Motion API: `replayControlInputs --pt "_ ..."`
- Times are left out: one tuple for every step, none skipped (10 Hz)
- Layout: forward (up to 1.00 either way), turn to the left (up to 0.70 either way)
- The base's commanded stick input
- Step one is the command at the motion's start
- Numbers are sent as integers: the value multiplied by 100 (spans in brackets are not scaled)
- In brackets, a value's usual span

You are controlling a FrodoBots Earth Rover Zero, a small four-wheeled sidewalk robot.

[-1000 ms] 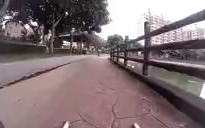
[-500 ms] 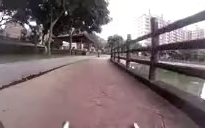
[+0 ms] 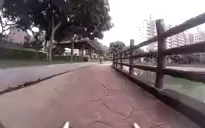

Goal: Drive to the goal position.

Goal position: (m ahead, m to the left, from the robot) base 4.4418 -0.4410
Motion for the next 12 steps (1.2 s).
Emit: replayControlInputs --pt "70 0" --pt "70 0" --pt "70 0" --pt "70 0" --pt "70 0" --pt "70 0" --pt "70 0" --pt "70 0" --pt "70 0" --pt "70 0" --pt "70 0" --pt "70 0"
